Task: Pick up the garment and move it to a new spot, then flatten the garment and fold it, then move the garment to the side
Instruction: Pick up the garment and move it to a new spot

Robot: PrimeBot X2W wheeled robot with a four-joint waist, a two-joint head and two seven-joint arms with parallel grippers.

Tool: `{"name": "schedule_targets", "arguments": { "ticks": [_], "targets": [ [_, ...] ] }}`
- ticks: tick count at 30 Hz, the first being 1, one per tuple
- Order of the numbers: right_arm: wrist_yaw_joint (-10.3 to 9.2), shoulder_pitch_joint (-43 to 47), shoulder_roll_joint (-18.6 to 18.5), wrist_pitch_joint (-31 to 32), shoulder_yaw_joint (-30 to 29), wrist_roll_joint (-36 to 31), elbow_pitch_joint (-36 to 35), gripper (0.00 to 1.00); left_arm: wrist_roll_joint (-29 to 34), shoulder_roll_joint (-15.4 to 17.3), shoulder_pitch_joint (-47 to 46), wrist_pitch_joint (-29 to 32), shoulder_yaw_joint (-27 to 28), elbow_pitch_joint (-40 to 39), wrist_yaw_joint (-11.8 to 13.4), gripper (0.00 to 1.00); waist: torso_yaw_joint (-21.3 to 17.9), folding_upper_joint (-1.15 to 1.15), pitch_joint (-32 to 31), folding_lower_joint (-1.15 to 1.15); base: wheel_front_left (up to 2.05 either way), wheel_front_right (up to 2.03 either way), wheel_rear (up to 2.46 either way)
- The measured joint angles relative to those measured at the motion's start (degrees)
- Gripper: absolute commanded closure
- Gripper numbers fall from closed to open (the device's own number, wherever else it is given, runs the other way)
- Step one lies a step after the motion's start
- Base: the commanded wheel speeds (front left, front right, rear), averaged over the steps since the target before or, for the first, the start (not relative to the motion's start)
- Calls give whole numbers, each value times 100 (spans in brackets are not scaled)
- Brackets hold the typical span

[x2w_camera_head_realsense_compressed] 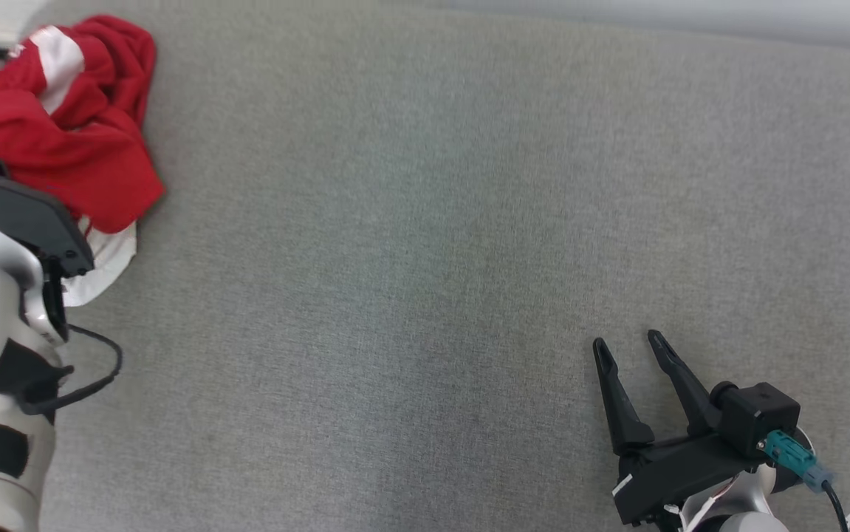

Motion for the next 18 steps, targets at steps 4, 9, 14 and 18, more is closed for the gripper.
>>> {"name": "schedule_targets", "arguments": {
  "ticks": [4,9,14,18],
  "targets": [
    [0,-23,0,-187,-3,176,257,0,7,94,-105,-47,-41,-8,-29,100,14,0,-281,0,0,0,0],
    [0,-31,-1,-398,12,376,576,0,1,93,-218,-290,-100,-153,-185,100,26,-1,-668,0,0,0,0],
    [0,-7,-2,-594,7,575,848,0,126,-169,-376,-567,-312,-524,-277,100,0,-1,-1071,-1,0,0,0],
    [0,32,-2,-708,-67,644,1007,0,177,-425,-520,-677,-503,-958,-449,100,-81,-1,-1360,-1,0,0,0]
  ]
}}
